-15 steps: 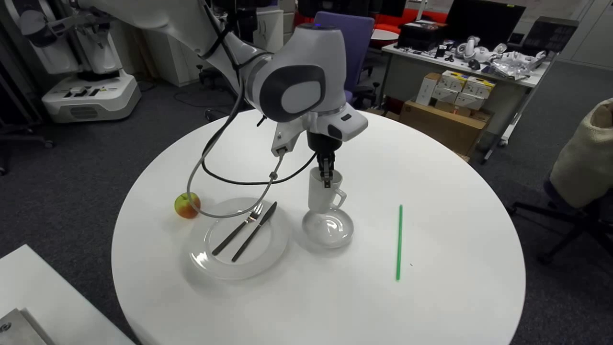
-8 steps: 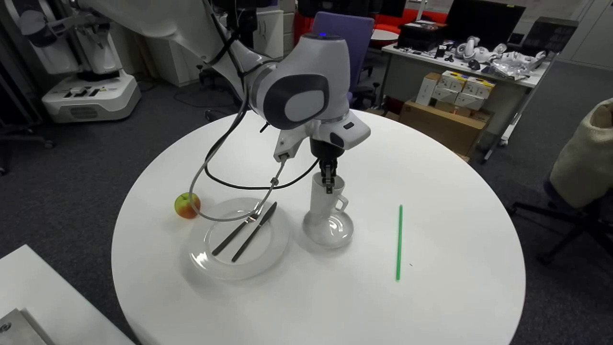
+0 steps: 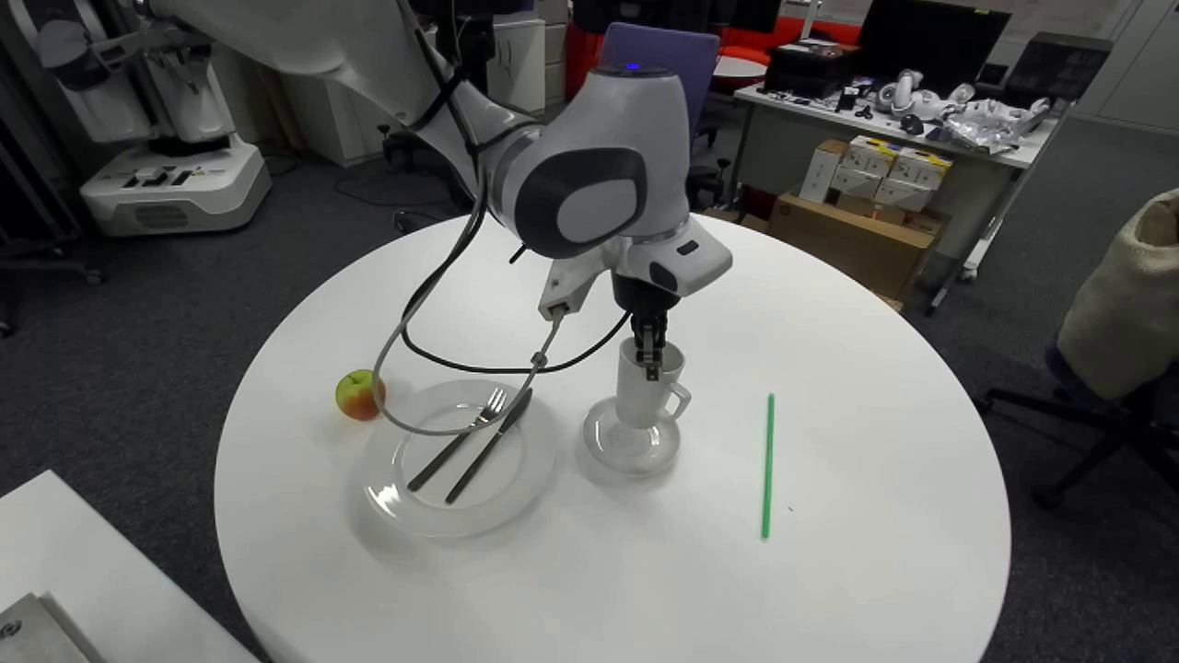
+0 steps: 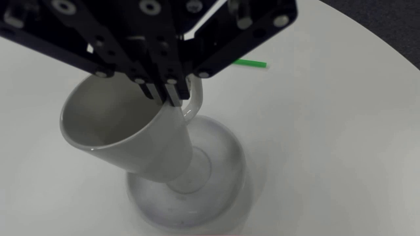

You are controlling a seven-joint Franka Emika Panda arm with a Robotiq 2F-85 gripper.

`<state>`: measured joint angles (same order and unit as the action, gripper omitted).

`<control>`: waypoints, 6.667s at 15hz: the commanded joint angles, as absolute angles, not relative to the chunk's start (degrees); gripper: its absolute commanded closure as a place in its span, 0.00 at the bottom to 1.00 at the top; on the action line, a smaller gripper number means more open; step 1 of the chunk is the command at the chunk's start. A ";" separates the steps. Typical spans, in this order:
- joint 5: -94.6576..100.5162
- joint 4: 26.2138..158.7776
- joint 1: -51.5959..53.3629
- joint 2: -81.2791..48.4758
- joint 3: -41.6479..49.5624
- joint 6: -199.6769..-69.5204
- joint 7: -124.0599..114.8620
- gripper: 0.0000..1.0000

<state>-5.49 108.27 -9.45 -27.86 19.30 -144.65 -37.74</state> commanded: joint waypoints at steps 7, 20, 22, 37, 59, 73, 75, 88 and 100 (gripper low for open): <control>-8.07 111.79 -11.54 -24.24 17.87 -145.79 -35.23 0.99; -8.38 109.16 -10.79 -27.57 18.29 -144.48 -36.93 0.94; -8.39 109.16 -10.79 -27.57 18.29 -144.48 -36.93 0.94; -6.52 112.06 -10.30 -26.33 20.44 -148.43 -36.63 0.99; -12.87 112.75 -16.60 -26.39 13.58 -149.57 -15.00 0.99; -15.69 115.33 -17.37 -27.21 13.25 -156.95 -13.37 0.99; -15.75 116.26 -17.46 -27.29 13.11 -159.22 -13.32 0.99; -16.44 118.36 -18.38 -26.50 12.26 -161.16 -12.66 0.41; -18.56 122.61 -21.14 -15.24 13.24 -145.21 -9.55 0.00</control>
<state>-20.47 118.66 -21.22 -21.44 11.57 -153.75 -10.30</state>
